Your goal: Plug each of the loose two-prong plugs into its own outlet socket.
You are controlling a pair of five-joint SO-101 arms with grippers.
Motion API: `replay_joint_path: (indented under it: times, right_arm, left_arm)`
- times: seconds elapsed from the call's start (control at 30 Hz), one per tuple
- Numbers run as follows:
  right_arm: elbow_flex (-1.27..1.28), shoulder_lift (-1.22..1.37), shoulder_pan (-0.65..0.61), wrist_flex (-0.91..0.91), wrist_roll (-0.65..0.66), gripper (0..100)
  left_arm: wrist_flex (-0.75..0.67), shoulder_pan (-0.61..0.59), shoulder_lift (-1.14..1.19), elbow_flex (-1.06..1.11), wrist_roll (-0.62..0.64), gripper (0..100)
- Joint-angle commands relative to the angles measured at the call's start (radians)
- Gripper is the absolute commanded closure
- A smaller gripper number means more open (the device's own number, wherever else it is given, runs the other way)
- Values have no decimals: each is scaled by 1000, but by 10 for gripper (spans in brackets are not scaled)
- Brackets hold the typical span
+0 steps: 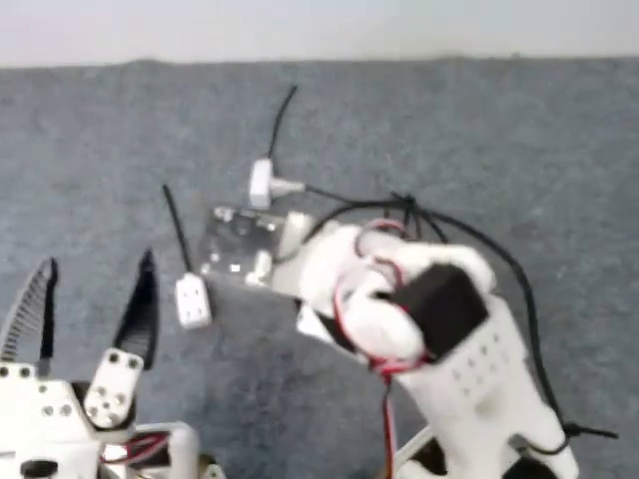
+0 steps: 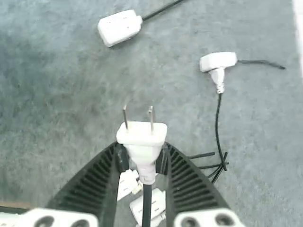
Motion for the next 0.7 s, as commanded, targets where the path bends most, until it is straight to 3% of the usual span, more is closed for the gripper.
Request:
replay_joint_path:
  times: [0.0, 0.37, 0.67]
  right_arm:
    - [-51, -59, 8, 30, -29, 991]
    - [-55, -53, -24, 21, -51, 991]
    - [-57, -54, -145, -1, -77, 991]
  left_arm:
    - [-28, 135, 8, 4, -15, 727]
    - [44, 295, 6, 27, -25, 727]
    - [20, 436, 6, 189, -52, 727]
